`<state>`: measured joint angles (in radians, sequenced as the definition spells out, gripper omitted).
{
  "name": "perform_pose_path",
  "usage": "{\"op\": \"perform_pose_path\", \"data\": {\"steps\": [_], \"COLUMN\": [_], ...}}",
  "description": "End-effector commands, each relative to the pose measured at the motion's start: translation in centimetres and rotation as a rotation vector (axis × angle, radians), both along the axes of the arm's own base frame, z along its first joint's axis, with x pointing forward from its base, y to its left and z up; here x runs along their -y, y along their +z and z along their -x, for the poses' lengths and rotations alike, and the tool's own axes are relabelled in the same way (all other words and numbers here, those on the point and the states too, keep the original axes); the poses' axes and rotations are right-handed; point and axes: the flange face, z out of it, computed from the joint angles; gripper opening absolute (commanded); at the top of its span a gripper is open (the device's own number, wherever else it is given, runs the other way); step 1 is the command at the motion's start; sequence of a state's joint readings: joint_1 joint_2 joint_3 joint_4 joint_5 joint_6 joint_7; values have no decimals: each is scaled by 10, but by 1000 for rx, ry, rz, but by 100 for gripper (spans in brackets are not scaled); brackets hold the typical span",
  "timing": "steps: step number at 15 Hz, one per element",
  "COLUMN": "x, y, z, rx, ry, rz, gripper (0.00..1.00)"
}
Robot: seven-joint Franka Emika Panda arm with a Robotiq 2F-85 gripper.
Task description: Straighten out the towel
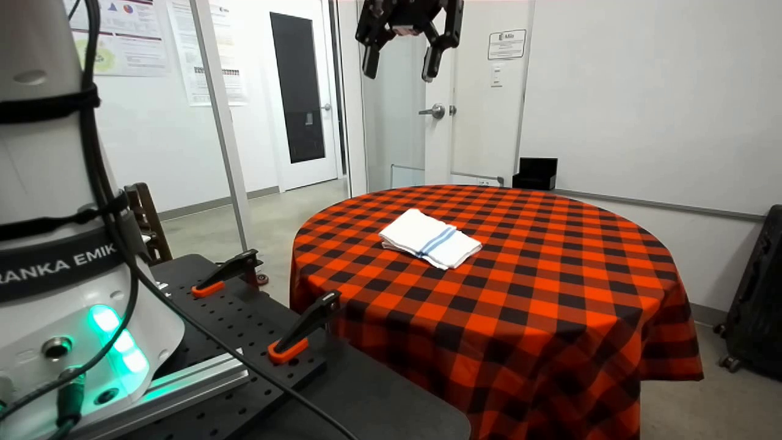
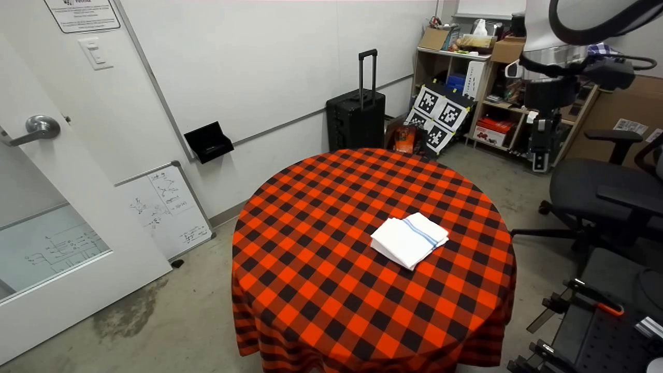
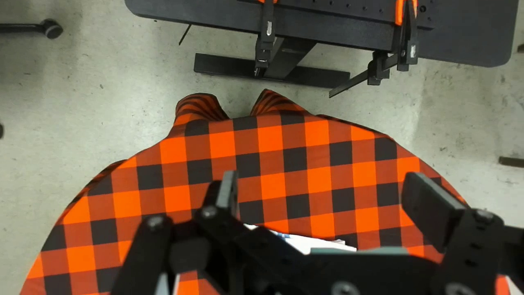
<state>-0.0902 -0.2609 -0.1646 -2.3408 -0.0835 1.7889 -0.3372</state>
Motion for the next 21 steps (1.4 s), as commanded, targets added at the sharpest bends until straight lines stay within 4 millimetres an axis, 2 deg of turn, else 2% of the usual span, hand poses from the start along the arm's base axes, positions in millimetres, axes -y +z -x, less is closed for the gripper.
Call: {"op": "perform_pose_path", "data": {"steps": [1, 5, 12, 16, 21], "x": [11, 24, 52, 67, 85], "y": [-20, -54, -120, -167, -214], "z": [-31, -83, -184, -220, -250], "rx": [-79, -95, 24, 63, 75], "ry": [42, -33, -152, -142, -156], "rz": [-39, -53, -170, -152, -161], "gripper": [100, 100, 100, 100, 100]}}
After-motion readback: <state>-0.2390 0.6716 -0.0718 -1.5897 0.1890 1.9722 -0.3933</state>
